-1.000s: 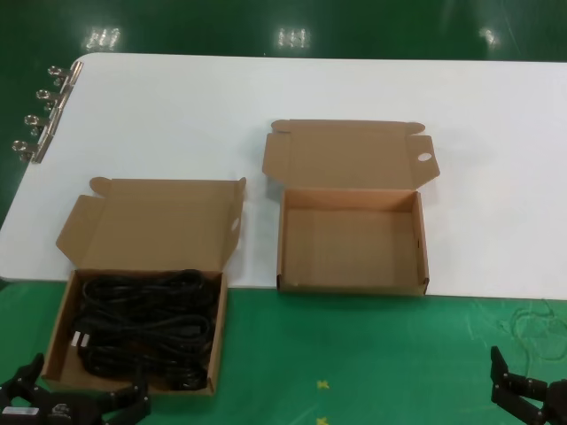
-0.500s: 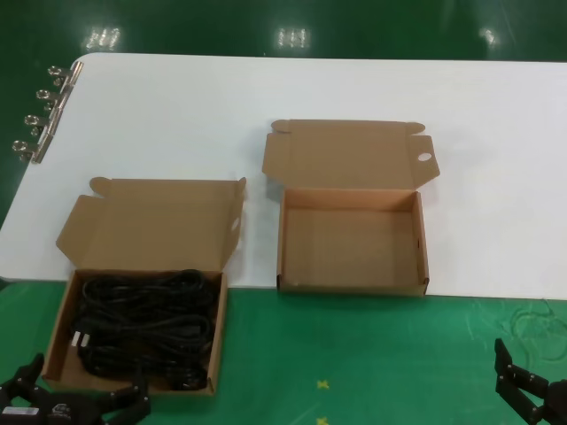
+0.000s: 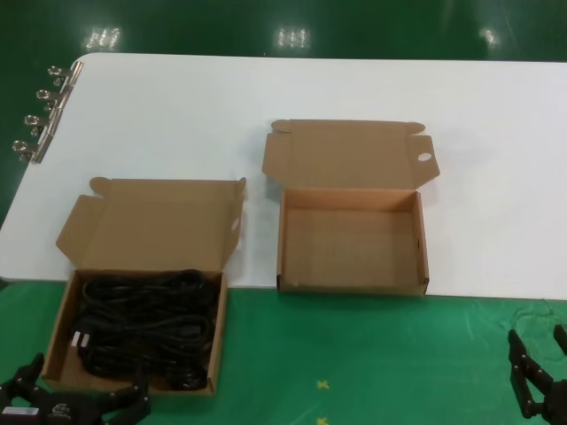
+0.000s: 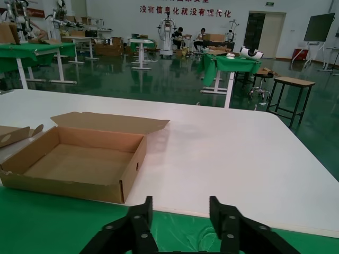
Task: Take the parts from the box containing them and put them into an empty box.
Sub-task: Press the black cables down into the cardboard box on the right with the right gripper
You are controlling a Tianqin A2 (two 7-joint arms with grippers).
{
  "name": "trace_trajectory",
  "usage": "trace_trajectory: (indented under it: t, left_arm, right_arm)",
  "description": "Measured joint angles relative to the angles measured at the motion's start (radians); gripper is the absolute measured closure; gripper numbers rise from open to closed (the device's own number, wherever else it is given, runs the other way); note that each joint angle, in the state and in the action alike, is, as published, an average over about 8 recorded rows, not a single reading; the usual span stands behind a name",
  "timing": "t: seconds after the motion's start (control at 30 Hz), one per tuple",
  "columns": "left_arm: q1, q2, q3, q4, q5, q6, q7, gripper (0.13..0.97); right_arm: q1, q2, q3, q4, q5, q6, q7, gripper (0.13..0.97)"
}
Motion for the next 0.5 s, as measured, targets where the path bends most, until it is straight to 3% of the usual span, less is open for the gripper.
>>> trace_trajectory:
  t: [0.37,0.5]
  left_arm:
    - [0.000,0.000,0.000,0.000,0.000,0.000,0.000,0.132]
    - [0.000,0.000,0.000,0.000,0.000,0.000,0.000,0.132]
  right_arm:
    - [0.000,0.000,0.000,0.000,0.000,0.000,0.000,0.790]
    - [0.000,0.000,0.000,0.000,0.000,0.000,0.000,0.833]
